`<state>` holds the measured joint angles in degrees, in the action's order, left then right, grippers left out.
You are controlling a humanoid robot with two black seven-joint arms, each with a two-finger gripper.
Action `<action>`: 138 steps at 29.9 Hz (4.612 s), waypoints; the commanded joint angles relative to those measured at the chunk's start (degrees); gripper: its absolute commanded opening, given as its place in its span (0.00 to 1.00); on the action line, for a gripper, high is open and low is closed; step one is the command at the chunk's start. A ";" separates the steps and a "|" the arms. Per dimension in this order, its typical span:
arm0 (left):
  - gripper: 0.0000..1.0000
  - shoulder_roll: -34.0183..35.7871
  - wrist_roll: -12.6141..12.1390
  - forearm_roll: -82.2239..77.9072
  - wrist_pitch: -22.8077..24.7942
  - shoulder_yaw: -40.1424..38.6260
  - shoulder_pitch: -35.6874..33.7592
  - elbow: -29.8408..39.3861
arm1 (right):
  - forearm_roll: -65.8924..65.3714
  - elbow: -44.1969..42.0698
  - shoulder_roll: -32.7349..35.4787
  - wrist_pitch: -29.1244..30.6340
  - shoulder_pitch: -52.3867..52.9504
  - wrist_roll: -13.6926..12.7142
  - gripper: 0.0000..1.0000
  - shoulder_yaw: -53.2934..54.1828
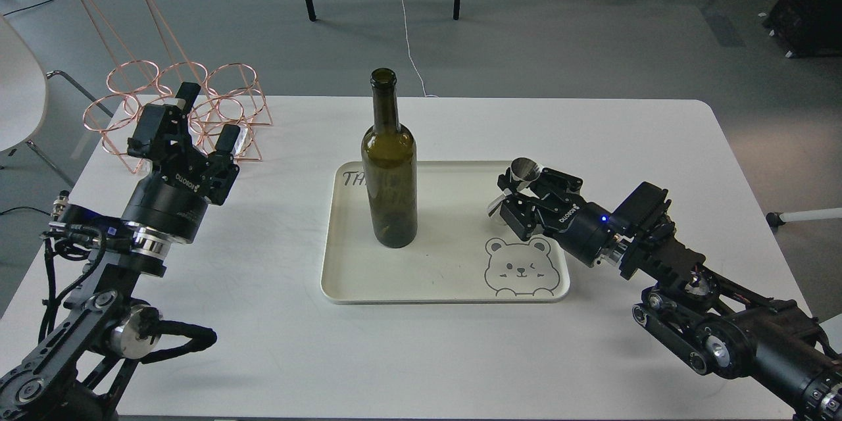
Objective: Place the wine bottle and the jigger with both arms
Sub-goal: 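Grasp the metal jigger with the right gripper and lift it, then carry the jigger off the tray and set it on the table, then reach the left gripper toward the neck of the green wine bottle, then close the left gripper on the bottle neck and lift it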
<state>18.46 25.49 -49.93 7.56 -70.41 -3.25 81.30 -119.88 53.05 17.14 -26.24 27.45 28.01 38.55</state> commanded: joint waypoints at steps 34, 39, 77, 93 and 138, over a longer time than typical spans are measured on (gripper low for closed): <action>0.98 0.09 -0.01 0.00 0.09 0.18 0.35 1.06 | 15.28 -11.04 13.36 -1.76 -7.59 -0.01 0.29 3.38; 0.98 0.09 -0.01 0.00 0.09 0.18 0.44 1.32 | 17.66 -11.13 13.01 -1.76 -7.41 -0.01 0.34 0.82; 0.98 4.12 2.51 -0.70 0.44 0.97 0.35 3.77 | 88.02 39.60 40.91 -1.76 -7.08 -0.01 0.98 -9.64; 0.98 26.00 2.51 -49.77 0.88 2.90 -4.12 16.78 | 114.17 29.30 22.77 19.48 -3.81 -0.01 0.98 -7.18; 0.80 13.45 2.51 -66.53 1.67 32.96 -41.13 -3.69 | 112.23 29.04 23.38 19.56 -3.99 -0.01 0.98 -7.35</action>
<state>32.00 28.00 -116.50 8.98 -37.56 -44.30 77.65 -7.62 82.06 40.52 -6.68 23.57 28.00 31.20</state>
